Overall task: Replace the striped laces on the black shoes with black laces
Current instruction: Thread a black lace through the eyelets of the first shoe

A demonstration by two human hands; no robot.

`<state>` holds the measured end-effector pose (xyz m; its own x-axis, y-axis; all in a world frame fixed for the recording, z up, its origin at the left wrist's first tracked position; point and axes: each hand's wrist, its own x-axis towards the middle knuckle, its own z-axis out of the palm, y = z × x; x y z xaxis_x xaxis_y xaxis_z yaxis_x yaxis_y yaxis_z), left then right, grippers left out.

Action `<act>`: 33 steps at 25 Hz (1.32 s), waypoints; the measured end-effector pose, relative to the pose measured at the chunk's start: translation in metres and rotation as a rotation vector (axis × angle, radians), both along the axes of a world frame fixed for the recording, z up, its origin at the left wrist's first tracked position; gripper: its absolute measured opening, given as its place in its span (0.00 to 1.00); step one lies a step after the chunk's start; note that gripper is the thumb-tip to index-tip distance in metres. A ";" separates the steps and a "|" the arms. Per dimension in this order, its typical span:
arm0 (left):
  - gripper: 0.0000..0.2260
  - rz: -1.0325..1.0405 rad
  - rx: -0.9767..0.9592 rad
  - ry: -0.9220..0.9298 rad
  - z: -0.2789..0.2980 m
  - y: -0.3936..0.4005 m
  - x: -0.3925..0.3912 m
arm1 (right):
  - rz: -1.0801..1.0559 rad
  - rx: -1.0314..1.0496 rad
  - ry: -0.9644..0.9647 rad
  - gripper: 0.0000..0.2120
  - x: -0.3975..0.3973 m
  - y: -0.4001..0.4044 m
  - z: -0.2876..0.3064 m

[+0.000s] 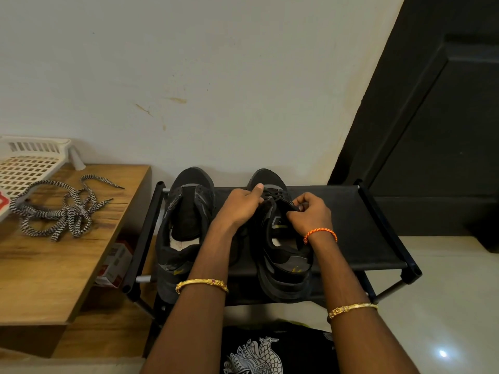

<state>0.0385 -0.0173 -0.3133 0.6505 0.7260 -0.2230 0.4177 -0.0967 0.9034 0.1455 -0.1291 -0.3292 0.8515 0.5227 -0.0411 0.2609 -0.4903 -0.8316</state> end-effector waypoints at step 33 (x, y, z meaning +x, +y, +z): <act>0.07 0.473 -0.002 -0.455 0.022 0.007 -0.033 | 0.220 0.665 0.521 0.05 -0.004 -0.028 0.080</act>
